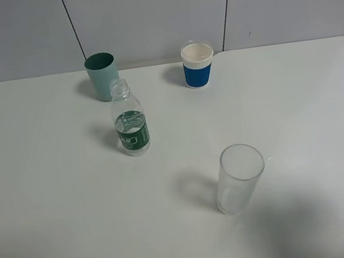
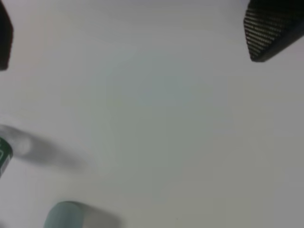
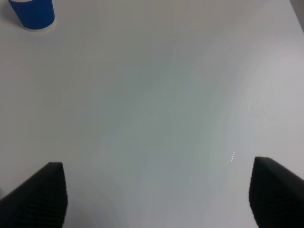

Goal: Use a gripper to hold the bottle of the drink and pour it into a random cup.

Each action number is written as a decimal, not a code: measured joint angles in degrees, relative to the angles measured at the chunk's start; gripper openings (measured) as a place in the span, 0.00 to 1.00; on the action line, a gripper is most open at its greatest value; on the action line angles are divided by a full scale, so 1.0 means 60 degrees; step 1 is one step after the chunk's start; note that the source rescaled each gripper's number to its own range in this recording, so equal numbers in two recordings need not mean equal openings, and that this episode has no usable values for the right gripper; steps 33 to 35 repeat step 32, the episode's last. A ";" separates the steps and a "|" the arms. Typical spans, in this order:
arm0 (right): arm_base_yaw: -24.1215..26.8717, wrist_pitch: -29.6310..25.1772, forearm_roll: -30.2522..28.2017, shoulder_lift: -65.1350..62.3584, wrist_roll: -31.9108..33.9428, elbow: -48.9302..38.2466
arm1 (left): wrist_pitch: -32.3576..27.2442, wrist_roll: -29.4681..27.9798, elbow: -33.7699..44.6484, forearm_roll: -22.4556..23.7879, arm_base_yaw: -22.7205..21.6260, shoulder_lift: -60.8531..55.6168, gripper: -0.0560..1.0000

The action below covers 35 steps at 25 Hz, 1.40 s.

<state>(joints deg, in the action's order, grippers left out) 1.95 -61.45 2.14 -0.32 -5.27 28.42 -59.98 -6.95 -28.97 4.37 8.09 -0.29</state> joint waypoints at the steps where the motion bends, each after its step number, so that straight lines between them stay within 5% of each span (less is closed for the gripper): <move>1: 0.0000 0.0000 0.0000 0.0000 0.0000 0.0000 | 0.0000 0.0000 0.0000 0.0000 0.0000 0.0000 1.00; 35: 0.0000 0.0000 0.0000 0.0000 0.0000 0.0000 | 0.0000 0.0006 0.0000 0.0000 0.0000 0.0000 1.00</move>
